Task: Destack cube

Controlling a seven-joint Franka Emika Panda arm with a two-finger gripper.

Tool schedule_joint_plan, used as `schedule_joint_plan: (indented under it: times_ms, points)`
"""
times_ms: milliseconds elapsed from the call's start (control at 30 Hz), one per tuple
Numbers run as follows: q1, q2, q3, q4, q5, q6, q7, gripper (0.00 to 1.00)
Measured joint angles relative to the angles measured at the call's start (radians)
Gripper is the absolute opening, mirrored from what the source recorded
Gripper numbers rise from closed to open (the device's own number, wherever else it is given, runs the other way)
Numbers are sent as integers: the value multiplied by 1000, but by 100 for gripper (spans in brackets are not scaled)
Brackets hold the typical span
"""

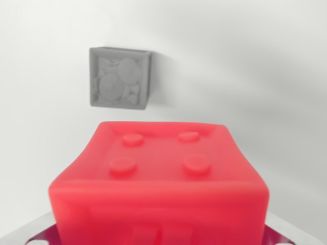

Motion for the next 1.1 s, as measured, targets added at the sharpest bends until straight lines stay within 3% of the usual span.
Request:
schedule_joint_plan:
  times_ms: [1100]
  points:
    - [-68, -30, -55, -65, 6, 35, -174, 0]
